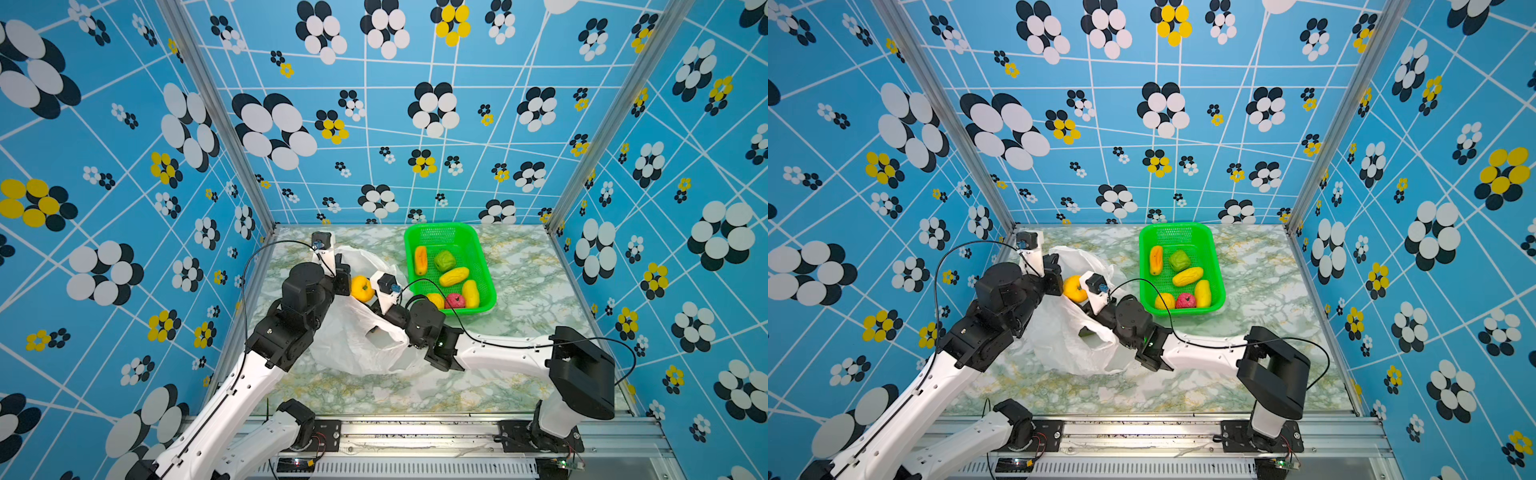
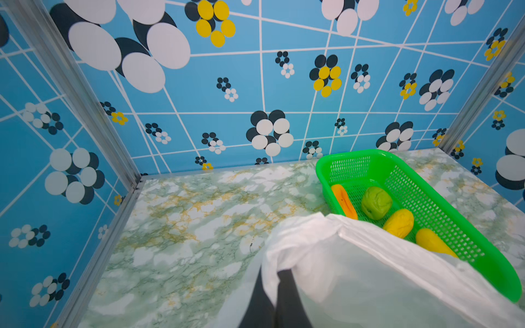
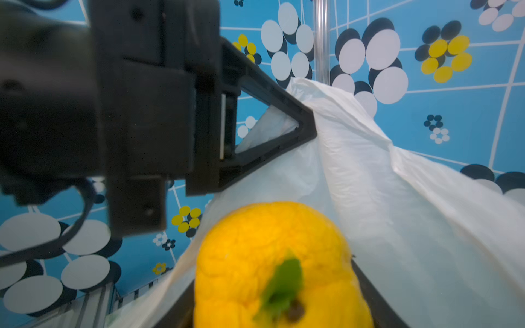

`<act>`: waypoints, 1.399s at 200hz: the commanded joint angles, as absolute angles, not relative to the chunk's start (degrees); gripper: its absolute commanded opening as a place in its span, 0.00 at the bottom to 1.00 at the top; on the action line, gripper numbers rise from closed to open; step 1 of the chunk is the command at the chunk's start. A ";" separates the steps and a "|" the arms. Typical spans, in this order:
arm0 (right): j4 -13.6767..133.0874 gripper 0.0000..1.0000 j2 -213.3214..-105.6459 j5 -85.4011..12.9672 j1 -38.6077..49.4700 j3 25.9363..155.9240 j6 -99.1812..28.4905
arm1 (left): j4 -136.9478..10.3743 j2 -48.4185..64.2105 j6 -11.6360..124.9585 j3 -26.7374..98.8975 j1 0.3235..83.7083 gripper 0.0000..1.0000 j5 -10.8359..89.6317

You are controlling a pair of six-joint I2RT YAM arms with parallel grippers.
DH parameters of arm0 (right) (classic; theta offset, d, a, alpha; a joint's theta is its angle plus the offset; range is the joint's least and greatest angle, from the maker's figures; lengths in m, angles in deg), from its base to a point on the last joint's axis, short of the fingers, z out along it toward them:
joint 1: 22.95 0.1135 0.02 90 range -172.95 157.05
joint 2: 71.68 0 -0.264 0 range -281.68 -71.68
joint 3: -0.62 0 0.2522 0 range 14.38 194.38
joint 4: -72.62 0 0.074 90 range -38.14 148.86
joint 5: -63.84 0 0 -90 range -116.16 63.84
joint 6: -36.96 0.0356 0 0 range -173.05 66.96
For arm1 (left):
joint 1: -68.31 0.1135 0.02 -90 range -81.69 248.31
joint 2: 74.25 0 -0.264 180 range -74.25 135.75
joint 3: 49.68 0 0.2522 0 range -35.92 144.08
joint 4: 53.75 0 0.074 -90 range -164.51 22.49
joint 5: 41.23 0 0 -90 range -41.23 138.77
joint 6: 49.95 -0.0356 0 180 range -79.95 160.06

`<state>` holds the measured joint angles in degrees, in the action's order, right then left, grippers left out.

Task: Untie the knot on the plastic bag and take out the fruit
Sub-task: 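Close the right gripper on the yellow pepper and lift it out, then carry the yellow pepper with the right gripper over the basket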

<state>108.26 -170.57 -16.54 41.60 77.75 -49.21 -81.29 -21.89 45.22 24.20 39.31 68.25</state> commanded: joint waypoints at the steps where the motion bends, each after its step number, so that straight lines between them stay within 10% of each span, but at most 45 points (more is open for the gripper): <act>1: 104.76 0.28 -173.61 -19.82 41.58 84.73 -48.59 | -82.34 -21.73 42.97 27.39 39.60 0.00 70.91; 188: 91.30 0.27 -142.71 -0.97 30.39 59.82 -42.52 | -75.04 -24.98 48.10 9.08 40.02 0.00 65.94; 280: 62.58 0.21 -171.54 -12.99 5.78 82.62 -27.21 | -76.01 -21.93 48.19 10.47 40.11 0.00 65.44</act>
